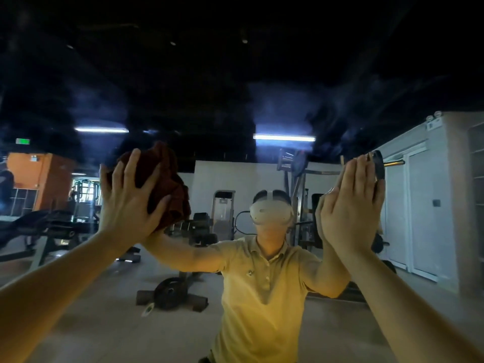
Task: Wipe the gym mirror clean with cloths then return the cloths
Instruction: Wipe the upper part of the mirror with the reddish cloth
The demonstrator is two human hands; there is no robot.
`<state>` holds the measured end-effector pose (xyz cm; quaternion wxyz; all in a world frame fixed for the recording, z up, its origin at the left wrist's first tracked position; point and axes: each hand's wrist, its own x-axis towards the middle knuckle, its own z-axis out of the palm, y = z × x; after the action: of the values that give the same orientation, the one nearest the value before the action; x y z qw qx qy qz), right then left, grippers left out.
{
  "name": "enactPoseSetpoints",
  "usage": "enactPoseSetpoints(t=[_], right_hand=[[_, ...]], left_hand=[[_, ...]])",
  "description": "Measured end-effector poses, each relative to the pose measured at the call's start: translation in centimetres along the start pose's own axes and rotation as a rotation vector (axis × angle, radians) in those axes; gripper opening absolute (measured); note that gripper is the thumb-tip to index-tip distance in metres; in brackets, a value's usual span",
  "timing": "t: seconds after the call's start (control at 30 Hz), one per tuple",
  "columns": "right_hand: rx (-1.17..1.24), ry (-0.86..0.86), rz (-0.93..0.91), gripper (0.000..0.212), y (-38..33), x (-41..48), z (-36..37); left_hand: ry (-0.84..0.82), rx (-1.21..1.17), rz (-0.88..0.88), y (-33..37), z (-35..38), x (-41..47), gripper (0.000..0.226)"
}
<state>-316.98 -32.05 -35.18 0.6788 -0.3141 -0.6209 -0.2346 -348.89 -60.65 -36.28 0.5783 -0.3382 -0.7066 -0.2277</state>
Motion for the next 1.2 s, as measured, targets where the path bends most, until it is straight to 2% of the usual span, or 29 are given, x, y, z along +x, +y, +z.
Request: enactPoseSetpoints(t=[0.1,0.27,0.37,0.5,0.6,0.67,0.77,0.87,0.97,1.1,1.2], right_hand=[[0.015,-0.012,0.023,0.065,-0.7,-0.3,-0.1],[-0.018,-0.027,-0.046,0.065,0.3,-1.0,0.3],[-0.025,-0.038,-0.069,0.066,0.5,-1.2,0.3],[0.03,-0.069,-0.072,0.065,0.8,-1.3,-0.2],[0.074,-0.106,-0.112,0.063,1.7,-1.8,-1.0],[0.078,-0.113,-0.118,0.062,2.0,-2.1,-1.4],[0.09,-0.086,-0.054,0.063,0.7,-2.5,-1.4],[0.122,-0.07,0.009,0.065,-1.2,-3.8,-1.3],[0.11,-0.106,0.008,0.065,-2.3,-5.6,-1.4],[0.133,-0.134,-0.015,0.064,-2.2,-6.5,-1.8],[0.196,-0.187,-0.102,0.061,-0.5,-6.9,-2.7]], left_hand=[[0.029,-0.018,-0.01,1.0,0.2,0.6,0.077],[0.019,-0.268,-0.111,7.7,1.3,1.3,0.077],[0.047,-0.269,0.041,13.9,0.9,2.5,0.077],[0.076,-0.284,0.407,24.1,0.1,2.1,0.068],[0.075,-0.344,0.496,25.2,-0.5,2.5,0.058],[0.127,-0.279,0.465,22.8,-0.1,2.6,0.055],[0.148,-0.211,0.252,17.3,1.0,2.0,0.058],[0.098,-0.192,0.064,11.6,2.1,-0.2,0.064],[0.015,-0.276,-0.062,8.5,2.8,-3.8,0.073],[-0.014,-0.319,-0.054,10.3,3.1,-6.5,0.077],[0.029,-0.343,0.014,15.2,2.4,-5.2,0.075]])
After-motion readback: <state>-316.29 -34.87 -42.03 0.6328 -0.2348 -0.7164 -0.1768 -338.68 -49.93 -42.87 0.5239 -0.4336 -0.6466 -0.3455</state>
